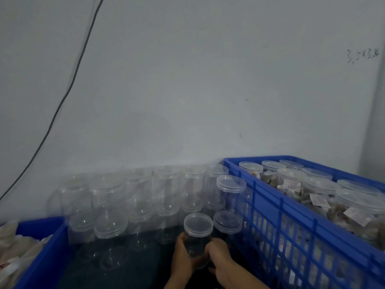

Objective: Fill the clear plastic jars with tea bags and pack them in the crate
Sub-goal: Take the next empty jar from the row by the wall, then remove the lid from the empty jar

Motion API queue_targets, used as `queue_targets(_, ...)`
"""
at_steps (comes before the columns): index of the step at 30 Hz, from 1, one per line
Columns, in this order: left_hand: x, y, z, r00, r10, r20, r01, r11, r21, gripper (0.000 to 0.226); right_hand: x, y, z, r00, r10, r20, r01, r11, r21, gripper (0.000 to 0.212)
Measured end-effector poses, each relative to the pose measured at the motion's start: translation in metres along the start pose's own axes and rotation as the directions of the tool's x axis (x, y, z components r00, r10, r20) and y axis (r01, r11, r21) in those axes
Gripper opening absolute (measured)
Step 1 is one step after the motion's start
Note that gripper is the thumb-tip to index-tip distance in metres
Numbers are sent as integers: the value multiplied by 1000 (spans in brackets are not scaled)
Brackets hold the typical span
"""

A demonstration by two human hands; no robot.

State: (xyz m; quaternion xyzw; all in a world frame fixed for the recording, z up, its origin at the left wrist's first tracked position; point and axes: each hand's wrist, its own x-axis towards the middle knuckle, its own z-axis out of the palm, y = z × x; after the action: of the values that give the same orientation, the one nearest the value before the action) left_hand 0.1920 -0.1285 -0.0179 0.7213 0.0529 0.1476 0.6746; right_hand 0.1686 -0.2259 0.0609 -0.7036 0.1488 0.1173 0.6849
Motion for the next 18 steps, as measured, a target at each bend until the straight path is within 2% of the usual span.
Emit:
queue_targets(4, -4, 8, -8, 994, 98, -47, -93, 990, 107, 52, -8, -3, -2, 997, -11, 74, 13, 1000, -29, 30)
queue_targets(6, -10, 11, -17, 986, 117, -115, -104, 987, 119, 50, -16, -6, -3, 994, -49, 100, 52, 998, -24, 27)
queue_targets(8, -20, 19, -26, 985, 62, -161, -41, 991, 130, 72, -27, -9, -1, 984, -134, 115, 133, 991, 14, 24)
queue_targets(9, -26, 21, -32, 987, 38, -158, -12, 987, 158, 84, -32, -11, 1, 975, -188, 120, 181, 981, 62, 29)
queue_targets(11, -42, 31, -41, 989, 49, -138, -21, 980, 200, 93, -42, -12, 5, 939, -302, 165, 279, 949, 147, 52)
queue_targets(13, -61, 40, -50, 987, 78, -137, -53, 983, 177, 91, -55, -10, 9, 874, -421, 241, 413, 907, 87, 77)
queue_targets(15, -83, 47, -58, 988, 92, -123, -72, 985, 159, 86, -70, -6, 15, 840, -465, 281, 490, 871, -24, 99)
queue_targets(16, -96, 49, -61, 989, 97, -109, -79, 984, 159, 82, -77, -2, 18, 835, -481, 267, 507, 861, -35, 104)
queue_targets(18, -122, 49, -64, 987, 120, -107, -101, 980, 171, 77, -90, 10, 22, 822, -530, 206, 537, 843, 29, 98)
